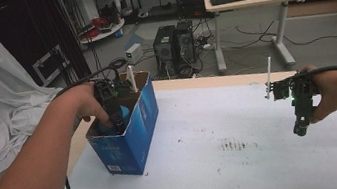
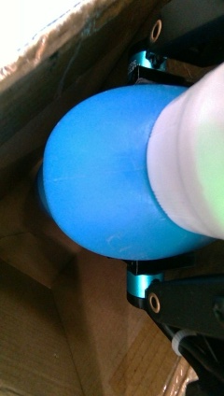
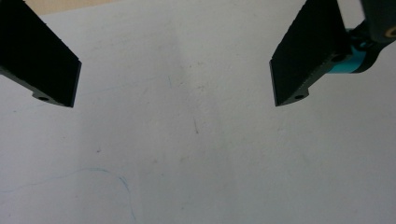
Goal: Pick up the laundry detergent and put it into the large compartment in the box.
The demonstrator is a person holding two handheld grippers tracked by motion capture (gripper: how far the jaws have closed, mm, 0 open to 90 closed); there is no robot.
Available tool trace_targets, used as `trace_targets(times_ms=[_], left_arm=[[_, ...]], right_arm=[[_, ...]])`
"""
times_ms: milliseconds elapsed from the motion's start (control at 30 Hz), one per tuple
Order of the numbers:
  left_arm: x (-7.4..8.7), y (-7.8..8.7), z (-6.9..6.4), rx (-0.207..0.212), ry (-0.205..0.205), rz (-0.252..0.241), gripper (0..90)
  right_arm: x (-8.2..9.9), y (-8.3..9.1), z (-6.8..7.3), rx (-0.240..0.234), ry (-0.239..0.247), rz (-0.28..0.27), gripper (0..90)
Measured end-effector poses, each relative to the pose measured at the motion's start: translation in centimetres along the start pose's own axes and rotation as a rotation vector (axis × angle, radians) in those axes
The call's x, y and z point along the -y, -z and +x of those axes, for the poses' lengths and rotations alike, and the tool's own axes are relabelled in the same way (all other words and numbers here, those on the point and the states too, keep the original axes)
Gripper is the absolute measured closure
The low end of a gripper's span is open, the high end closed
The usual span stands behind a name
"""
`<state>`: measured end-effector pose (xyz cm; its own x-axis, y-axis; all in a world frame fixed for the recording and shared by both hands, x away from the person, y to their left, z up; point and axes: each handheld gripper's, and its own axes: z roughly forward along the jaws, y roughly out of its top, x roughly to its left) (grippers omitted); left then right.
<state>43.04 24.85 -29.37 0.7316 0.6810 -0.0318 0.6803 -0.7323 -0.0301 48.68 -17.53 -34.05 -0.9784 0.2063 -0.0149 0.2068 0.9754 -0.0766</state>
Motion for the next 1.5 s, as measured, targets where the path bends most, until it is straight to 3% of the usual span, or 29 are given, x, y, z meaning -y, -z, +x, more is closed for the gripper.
trace_targets(times_ms=[67, 267, 667, 767, 1133, 1500], left_arm=[[0.0, 0.0, 0.0, 0.004, -0.001, 0.000, 37.2], [0.0, 0.3, 0.3, 0.002, 0.048, 0.002, 31.6], [0.1, 1.3, 0.0, -0.009, 0.046, -0.008, 28.9], [-0.1, 1.7, -0.1, -0.024, 0.048, 0.000, 23.4], [0.3, 3.5, -0.3, -0.044, 0.052, -0.012, 23.4], [1.1, 7.1, -1.0, -0.072, 0.050, -0.054, 19.2]], right_arm=[[0.1, 0.0, 0.0, 0.001, -0.001, -0.002, 1.0], [0.1, -0.1, 0.1, 0.000, 0.001, 0.000, 1.0], [0.3, 0.0, 0.0, -0.003, -0.003, -0.002, 1.0], [0.2, 0.1, 0.1, -0.002, -0.002, -0.004, 1.0], [0.3, 0.1, 0.1, -0.001, 0.000, -0.010, 1.0], [0.4, 0.4, 0.3, 0.005, 0.002, -0.014, 1.0]])
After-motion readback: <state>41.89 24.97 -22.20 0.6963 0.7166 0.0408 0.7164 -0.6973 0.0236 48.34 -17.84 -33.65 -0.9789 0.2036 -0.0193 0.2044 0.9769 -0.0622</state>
